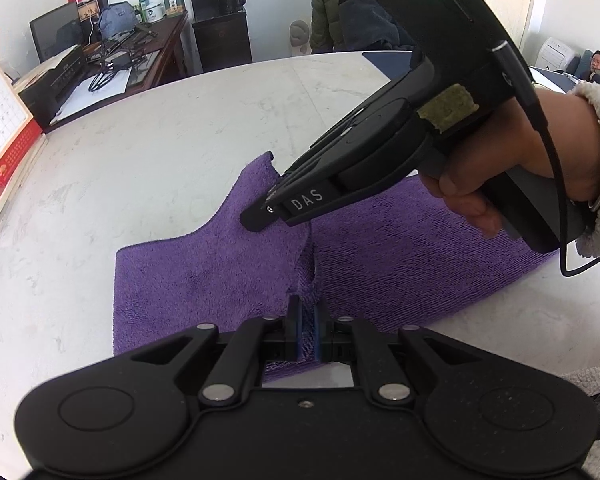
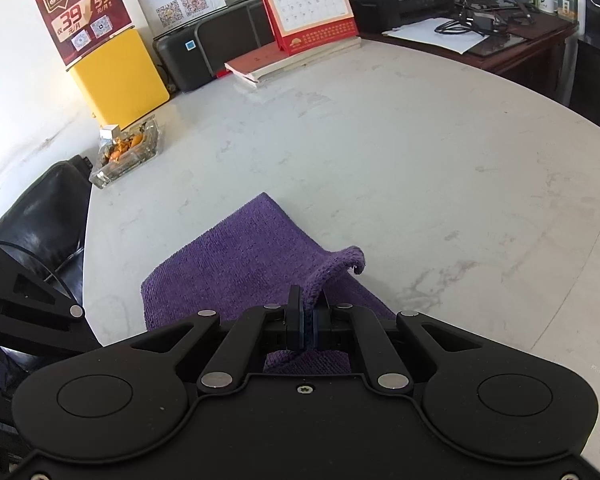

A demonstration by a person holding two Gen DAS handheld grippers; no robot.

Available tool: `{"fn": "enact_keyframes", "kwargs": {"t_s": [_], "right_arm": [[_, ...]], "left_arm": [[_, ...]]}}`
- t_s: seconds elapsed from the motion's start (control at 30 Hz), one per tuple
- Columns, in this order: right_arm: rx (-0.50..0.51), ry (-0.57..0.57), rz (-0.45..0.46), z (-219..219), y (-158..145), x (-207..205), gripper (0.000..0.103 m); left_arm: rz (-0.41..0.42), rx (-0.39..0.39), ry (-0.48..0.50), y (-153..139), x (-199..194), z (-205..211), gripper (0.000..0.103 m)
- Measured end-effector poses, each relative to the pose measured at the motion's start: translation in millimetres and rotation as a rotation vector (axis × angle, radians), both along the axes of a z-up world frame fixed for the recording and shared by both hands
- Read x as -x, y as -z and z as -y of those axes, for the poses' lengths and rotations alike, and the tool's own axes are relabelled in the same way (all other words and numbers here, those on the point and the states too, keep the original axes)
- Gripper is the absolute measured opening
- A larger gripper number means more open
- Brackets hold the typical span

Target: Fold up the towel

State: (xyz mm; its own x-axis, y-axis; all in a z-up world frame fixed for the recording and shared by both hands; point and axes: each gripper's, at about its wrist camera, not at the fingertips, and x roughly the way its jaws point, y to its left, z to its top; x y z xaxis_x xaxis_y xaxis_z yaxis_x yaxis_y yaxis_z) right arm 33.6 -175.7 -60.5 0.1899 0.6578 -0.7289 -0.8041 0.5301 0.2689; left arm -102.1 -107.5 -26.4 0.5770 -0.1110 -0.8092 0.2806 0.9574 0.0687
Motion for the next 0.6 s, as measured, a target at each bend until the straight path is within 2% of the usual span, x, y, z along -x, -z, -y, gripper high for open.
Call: {"fn": "enact_keyframes", "kwargs": {"t_s": [0.33,0.6], "right_arm": [[-0.064,0.039,-0.012,45.9,-17.7,-5.3,0.003],[-0.045,0.094,-0.015,80.1,-13.1,-9.3,0.003]], "left_arm": [[0.030,-0.008,0.074,-17.3,-0.6,32.0,0.005],[0.019,-0.010,0.165,-14.4,-9.5,59.8,0.005]]}}
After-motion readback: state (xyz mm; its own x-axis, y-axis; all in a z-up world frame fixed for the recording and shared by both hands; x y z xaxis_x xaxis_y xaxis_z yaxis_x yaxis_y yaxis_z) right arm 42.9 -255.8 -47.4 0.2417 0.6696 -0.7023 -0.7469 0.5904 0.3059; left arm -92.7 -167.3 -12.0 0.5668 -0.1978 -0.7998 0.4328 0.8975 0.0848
